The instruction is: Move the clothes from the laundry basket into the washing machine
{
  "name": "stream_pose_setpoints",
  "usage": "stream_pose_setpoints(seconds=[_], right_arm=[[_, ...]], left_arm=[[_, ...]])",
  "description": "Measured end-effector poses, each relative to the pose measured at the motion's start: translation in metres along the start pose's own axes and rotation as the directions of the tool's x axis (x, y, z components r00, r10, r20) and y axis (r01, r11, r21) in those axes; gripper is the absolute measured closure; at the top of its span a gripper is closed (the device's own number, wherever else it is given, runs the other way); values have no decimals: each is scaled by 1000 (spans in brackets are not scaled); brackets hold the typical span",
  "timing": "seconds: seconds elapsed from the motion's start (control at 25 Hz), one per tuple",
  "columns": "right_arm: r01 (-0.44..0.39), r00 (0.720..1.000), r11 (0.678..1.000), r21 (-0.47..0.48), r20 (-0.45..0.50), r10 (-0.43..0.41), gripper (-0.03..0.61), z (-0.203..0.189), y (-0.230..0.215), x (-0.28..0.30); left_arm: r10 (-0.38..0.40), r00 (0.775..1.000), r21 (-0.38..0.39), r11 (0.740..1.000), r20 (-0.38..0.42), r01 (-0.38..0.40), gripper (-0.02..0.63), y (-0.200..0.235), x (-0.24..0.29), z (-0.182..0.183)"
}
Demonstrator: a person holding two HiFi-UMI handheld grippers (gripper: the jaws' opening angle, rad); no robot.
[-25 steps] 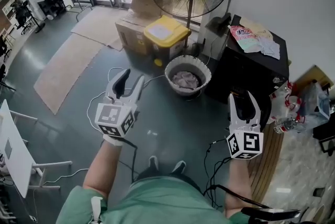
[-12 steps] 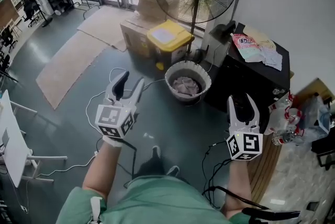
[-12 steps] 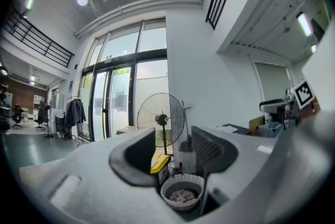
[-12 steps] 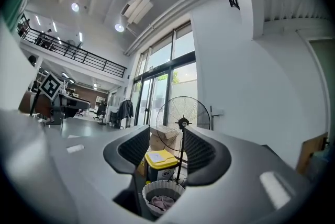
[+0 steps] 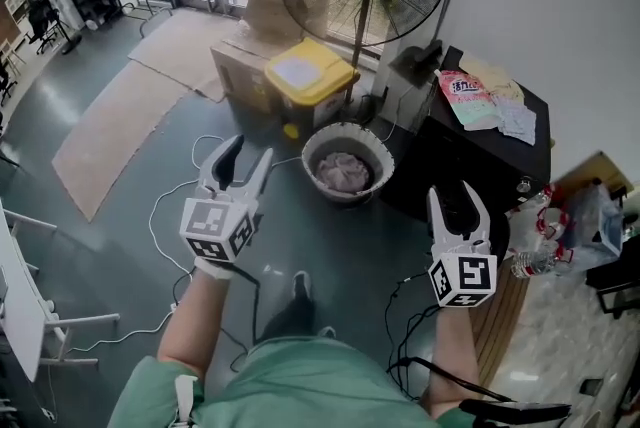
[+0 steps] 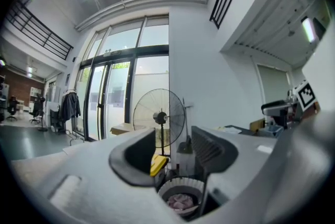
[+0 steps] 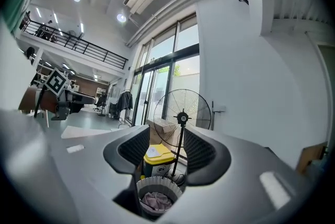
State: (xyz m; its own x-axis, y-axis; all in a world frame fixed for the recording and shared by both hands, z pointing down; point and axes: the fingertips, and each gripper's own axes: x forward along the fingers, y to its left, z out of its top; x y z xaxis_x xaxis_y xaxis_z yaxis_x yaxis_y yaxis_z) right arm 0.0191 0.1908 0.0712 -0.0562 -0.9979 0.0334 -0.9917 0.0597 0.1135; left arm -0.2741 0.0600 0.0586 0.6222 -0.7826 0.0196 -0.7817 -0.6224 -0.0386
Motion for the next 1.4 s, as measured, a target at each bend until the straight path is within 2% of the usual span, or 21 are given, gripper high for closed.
stream_pose_setpoints(seconds=[0.48, 0.72, 0.92, 1.12, 1.4], right_arm=[[80, 996, 997, -8, -46, -81, 391, -1, -19, 130], [104, 993, 995, 12, -54, -103, 391, -8, -27, 176], [109, 993, 994, 21, -47, -108, 391, -17, -38, 200], [79, 996, 996, 35, -39, -77, 391, -32, -60, 230], [-18, 1000, 998, 59, -10, 19, 391, -57, -101, 294]], left_arm=[[-64, 998, -40, 997, -28, 63, 396, 77, 133, -22], [-105, 993, -54, 993, -55, 102, 396, 94, 182, -39], [-105, 992, -53, 993, -66, 101, 396, 100, 211, -45], [-79, 994, -35, 996, -77, 77, 396, 98, 238, -51], [-4, 994, 14, 1000, -109, 6, 394, 87, 287, -58]])
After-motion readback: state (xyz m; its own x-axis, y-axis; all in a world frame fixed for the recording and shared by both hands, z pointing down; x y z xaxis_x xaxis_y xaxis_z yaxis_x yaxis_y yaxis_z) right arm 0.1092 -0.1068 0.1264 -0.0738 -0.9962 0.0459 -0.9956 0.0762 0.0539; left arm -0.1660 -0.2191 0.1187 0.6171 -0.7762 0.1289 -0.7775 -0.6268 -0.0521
